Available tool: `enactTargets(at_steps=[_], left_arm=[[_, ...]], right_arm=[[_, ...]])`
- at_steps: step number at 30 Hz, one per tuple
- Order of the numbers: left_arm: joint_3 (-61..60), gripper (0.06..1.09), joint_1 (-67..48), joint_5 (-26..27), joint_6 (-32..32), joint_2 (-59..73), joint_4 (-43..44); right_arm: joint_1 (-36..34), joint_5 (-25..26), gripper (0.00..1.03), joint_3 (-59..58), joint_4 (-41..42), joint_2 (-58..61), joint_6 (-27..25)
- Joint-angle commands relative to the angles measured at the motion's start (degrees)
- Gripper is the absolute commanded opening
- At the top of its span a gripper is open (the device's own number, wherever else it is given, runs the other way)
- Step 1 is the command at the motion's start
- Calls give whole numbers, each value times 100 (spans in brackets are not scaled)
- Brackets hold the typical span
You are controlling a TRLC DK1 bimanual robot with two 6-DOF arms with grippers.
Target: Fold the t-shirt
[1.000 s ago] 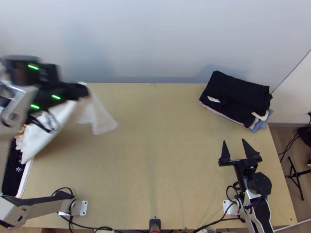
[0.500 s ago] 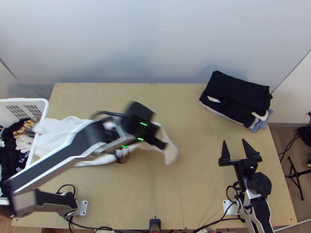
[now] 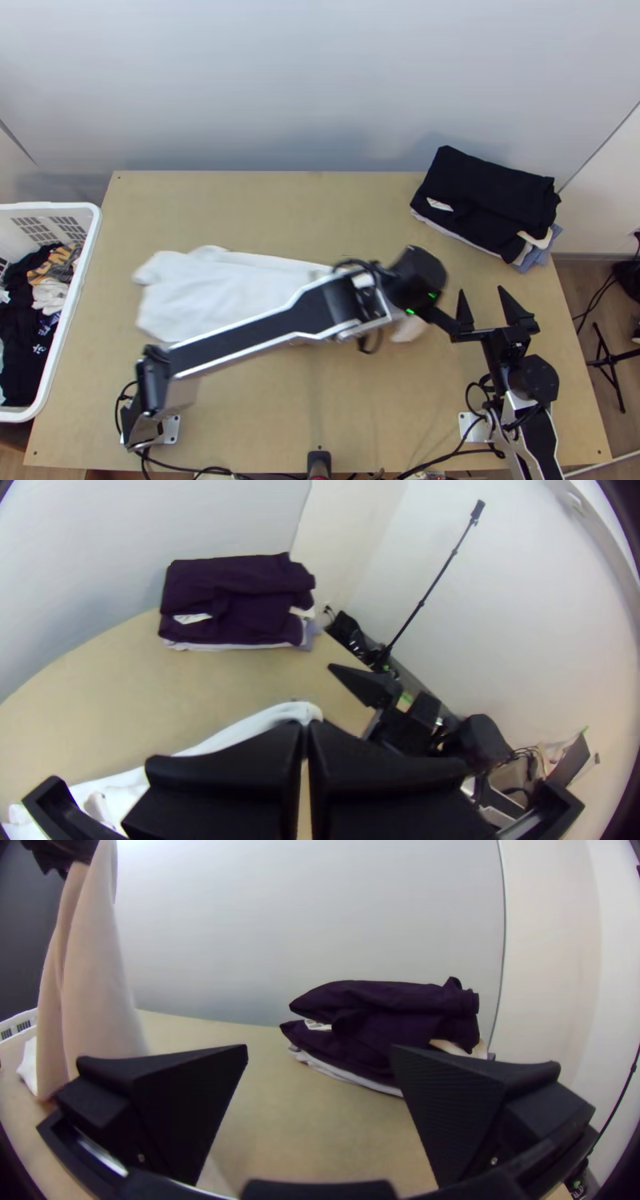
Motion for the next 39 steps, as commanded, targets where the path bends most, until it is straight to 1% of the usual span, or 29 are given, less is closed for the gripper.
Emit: enactTargets(at_steps=[1,2,3,4,5,10,12,16,19,26,34,37,39], left_arm=[[381,15,-502,93,-152,515,935],[381,36,-519,84,-160,515,1032],[381,66,-519,102,-160,489,1067],[381,94,-519,225,-143,445,1085],[372,105,-510,207,-99,384,1155],[170,105,-159,233,103,-311,1146],[100,105,210,269,68,-671,1111],[-15,105,1037,515,-73,-1304,1032],[-94,105,1792,515,-73,-1576,953],[-164,105,3831,515,24,-1875,-172],[-841,105,5721,479,938,-2332,-1605],[-1702,105,6284,260,1430,-2824,-1640],[-2177,105,6644,189,1518,-3114,-1622]], right_arm=[[1,0,99,1,2,1,0],[1,0,99,1,2,1,0],[1,0,99,1,2,1,0],[1,0,99,1,2,1,0],[1,0,99,1,2,1,0],[1,0,99,1,2,1,0],[1,0,99,1,2,1,0],[1,0,99,1,2,1,0],[1,0,99,1,2,1,0],[1,0,99,1,2,1,0],[1,0,99,1,2,1,0],[1,0,99,1,2,1,0],[1,0,99,1,2,1,0]])
